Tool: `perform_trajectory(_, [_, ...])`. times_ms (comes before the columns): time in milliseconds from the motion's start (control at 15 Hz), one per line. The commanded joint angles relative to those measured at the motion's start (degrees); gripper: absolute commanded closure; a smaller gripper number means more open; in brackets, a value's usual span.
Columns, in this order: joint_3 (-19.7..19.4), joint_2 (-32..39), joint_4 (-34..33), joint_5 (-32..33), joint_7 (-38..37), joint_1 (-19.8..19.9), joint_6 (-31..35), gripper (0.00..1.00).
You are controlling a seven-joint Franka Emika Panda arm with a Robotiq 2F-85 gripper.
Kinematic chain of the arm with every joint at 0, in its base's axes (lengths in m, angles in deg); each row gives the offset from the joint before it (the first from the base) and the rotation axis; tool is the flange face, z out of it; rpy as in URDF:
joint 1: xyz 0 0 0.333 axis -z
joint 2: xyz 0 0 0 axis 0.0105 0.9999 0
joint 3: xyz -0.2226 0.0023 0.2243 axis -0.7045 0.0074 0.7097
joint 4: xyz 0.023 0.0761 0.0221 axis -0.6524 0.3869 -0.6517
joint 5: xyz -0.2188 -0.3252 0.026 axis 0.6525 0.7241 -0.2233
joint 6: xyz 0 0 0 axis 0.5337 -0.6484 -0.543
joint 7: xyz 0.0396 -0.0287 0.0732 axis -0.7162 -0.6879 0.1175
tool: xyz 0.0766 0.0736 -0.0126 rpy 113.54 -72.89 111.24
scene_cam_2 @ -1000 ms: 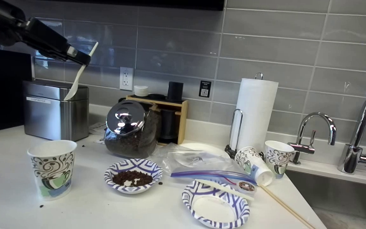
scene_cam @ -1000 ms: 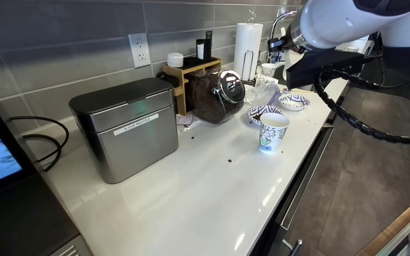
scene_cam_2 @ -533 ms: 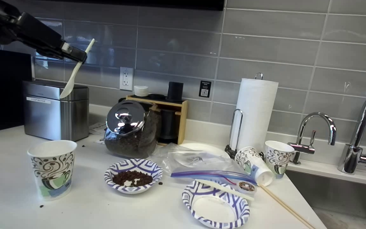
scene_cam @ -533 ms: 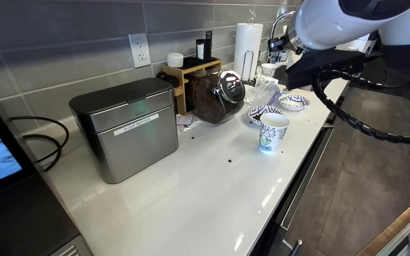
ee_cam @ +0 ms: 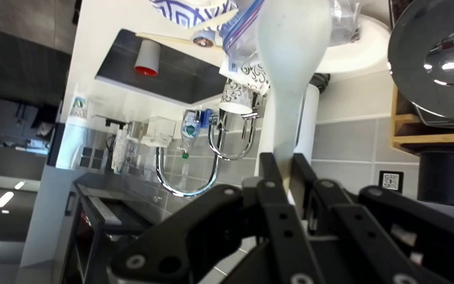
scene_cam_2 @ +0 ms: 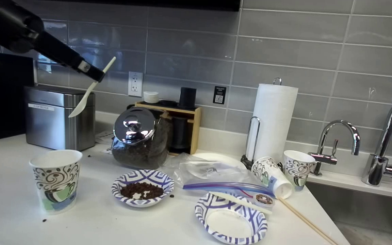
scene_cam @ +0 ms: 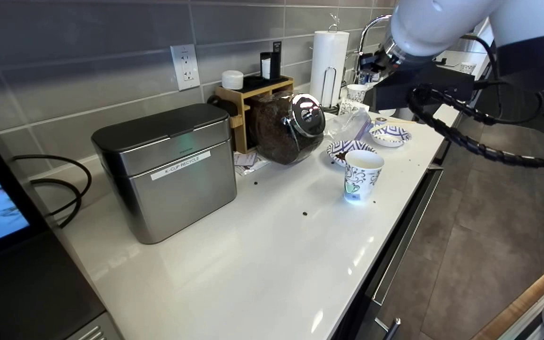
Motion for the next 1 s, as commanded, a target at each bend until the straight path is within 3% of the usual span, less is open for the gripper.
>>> perform_trajectory(0, [-5.49,-1.10,1.08,-5.88,-1.88,-1.19,4.35,0.97])
perform_trajectory(400, [-11.79,-2.97,3.01,-24.09,5.66,0.35,8.49,0.97])
perform_trajectory(667, [-12.46,-5.66,5.10,-33.38,9.09,3.60,7.38,0.97])
perform_trajectory(933, [-12.43,-8.24,7.75,-37.76,12.29,8.00,8.49,0.97])
